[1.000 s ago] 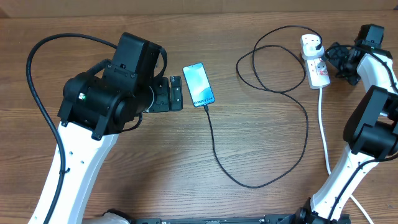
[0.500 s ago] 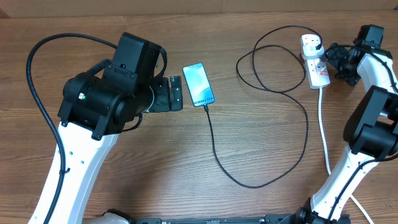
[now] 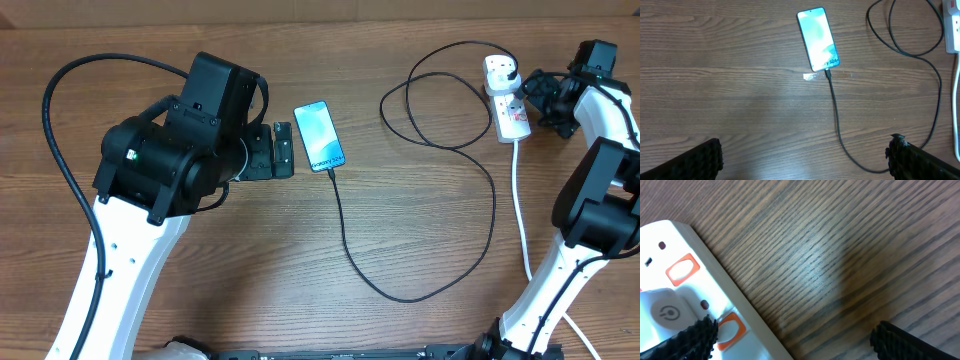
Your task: Plug charger to phone and switch on socket
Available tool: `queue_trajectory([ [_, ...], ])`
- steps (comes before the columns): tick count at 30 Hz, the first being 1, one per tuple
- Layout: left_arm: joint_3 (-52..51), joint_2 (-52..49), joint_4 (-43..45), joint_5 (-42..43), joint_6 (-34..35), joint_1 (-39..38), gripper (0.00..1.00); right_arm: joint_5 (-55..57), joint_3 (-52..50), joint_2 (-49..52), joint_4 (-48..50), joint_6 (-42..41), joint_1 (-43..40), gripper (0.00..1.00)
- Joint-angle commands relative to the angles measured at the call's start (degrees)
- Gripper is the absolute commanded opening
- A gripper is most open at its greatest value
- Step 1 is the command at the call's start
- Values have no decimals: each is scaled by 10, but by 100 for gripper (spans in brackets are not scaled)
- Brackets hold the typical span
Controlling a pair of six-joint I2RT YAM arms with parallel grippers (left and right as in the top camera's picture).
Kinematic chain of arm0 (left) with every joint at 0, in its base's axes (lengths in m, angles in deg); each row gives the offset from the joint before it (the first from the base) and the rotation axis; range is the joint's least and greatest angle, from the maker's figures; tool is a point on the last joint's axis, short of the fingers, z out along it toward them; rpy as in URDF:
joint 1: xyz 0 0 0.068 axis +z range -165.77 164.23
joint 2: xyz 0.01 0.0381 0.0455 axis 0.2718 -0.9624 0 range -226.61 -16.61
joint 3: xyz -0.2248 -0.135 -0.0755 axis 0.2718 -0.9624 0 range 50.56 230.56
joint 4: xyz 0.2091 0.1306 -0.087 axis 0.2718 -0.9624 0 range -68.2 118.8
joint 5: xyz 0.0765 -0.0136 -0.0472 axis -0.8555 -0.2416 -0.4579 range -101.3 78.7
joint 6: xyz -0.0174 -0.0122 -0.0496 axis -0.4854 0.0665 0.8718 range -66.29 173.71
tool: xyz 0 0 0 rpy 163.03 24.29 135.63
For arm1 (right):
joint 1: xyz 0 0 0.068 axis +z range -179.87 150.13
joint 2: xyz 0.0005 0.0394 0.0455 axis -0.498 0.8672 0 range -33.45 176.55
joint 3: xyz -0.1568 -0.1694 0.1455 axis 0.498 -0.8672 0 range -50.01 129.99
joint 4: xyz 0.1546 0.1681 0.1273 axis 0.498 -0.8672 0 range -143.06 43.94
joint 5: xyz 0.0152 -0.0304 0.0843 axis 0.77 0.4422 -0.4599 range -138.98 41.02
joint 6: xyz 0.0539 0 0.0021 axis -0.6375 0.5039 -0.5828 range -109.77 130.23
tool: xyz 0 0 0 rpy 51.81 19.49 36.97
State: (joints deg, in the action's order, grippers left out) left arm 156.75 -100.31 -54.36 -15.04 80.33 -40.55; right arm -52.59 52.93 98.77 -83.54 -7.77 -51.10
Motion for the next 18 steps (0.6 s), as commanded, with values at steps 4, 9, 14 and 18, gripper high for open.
queue_trajectory([
  [4,-2,-3,0,-12,4,-3,99,-2,-6,25,6,0,4,100],
  [9,-2,-3,0,-12,4,-3,99,-3,-6,27,9,0,4,100],
  [14,-2,-3,0,-12,4,-3,100,-17,-6,27,6,2,4,100],
  [18,-2,-3,0,-12,4,-3,99,-17,-6,27,-2,4,4,100],
])
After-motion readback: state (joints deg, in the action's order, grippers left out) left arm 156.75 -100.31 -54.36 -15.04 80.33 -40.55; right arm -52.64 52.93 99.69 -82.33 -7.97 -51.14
